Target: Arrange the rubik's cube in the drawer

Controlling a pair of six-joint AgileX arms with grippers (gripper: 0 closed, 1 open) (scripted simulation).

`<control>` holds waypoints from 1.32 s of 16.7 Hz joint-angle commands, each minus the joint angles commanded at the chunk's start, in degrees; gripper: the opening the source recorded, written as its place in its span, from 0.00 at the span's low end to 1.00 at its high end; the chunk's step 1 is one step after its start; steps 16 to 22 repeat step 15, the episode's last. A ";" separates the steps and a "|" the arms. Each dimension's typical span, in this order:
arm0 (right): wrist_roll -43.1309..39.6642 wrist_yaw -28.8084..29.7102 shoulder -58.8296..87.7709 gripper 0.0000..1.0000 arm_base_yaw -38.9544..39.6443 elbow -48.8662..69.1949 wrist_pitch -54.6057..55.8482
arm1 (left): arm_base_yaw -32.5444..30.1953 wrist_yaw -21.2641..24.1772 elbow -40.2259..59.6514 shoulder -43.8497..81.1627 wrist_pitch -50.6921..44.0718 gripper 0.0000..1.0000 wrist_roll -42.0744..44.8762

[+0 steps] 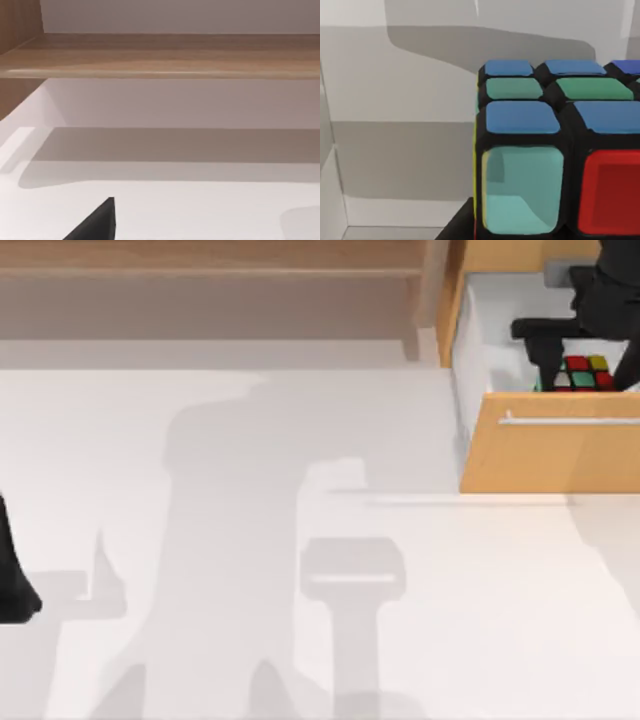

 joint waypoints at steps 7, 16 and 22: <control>0.00 0.00 0.00 0.83 0.00 0.00 0.00 | 0.00 0.00 0.00 0.00 0.00 1.00 0.00; 0.00 0.00 0.00 1.00 0.00 0.00 0.00 | 0.00 0.00 0.00 0.00 0.00 1.00 0.00; 0.00 0.00 0.00 1.00 0.00 0.00 0.00 | 0.00 0.00 0.00 0.00 0.00 1.00 0.00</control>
